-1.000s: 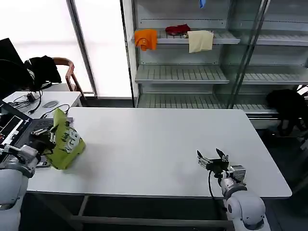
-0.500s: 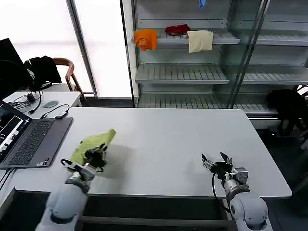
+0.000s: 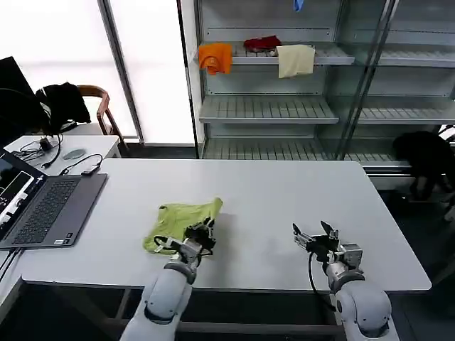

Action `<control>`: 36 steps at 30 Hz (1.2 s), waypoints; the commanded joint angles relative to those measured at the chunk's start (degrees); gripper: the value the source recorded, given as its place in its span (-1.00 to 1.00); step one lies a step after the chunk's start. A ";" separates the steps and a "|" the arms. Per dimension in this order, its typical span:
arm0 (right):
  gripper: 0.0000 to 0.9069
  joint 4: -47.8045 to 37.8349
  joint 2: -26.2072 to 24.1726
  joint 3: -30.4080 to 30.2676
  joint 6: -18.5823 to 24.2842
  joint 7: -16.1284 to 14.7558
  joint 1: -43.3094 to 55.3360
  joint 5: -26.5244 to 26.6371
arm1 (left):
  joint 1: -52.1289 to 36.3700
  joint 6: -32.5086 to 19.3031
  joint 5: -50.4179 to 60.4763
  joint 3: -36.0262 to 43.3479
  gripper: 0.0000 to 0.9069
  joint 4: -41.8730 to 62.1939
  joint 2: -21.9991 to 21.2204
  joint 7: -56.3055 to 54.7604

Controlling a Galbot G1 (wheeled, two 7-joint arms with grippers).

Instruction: Fold and organize the clothes.

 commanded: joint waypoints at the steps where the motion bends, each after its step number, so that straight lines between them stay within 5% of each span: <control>1: 1.00 1.44 0.49 -0.79 -0.92 0.01 0.57 0.02 | -7.18 1.16 -6.96 6.72 -0.96 9.24 -6.78 -6.84; 3: 1.00 1.50 0.78 -1.22 -1.32 0.08 0.80 -0.04 | -9.85 1.05 -8.43 7.16 -0.78 10.54 -6.88 -8.25; 5: 1.00 1.41 1.12 -1.74 -1.48 0.02 0.97 -0.10 | -11.21 0.85 -9.05 7.29 1.00 11.79 -6.97 -9.30; 13: 1.00 -1.05 3.35 -4.56 -1.52 -1.75 2.59 1.30 | -12.06 -1.67 -24.17 7.46 1.00 5.67 -3.83 -12.92; 17: 1.00 -4.07 5.68 -7.80 -1.65 -1.50 4.66 5.94 | -14.25 -1.47 -30.40 3.93 1.00 0.00 1.26 -13.55; 24: 1.00 -9.25 8.12 -16.46 -1.70 6.96 9.04 20.35 | -11.16 -1.25 -34.02 -8.33 1.00 -3.20 7.92 -10.77; 31: 1.00 -12.05 9.15 -18.52 -1.70 11.22 10.82 21.59 | -3.35 -2.71 -33.88 -16.13 1.00 -4.63 11.77 -8.76; 32: 0.93 -12.31 9.10 -18.76 -1.69 11.94 11.01 21.53 | -2.94 -3.04 -33.87 -16.37 1.00 -4.72 11.85 -8.79; 35: -0.20 -12.56 9.33 -18.72 -1.69 13.51 11.27 21.51 | -1.31 -2.85 -34.18 -16.93 1.00 -5.65 11.96 -8.97; 36: -0.44 -12.59 9.48 -18.58 -1.68 14.47 11.30 21.50 | -0.81 -2.51 -34.08 -16.85 1.00 -6.23 11.95 -8.94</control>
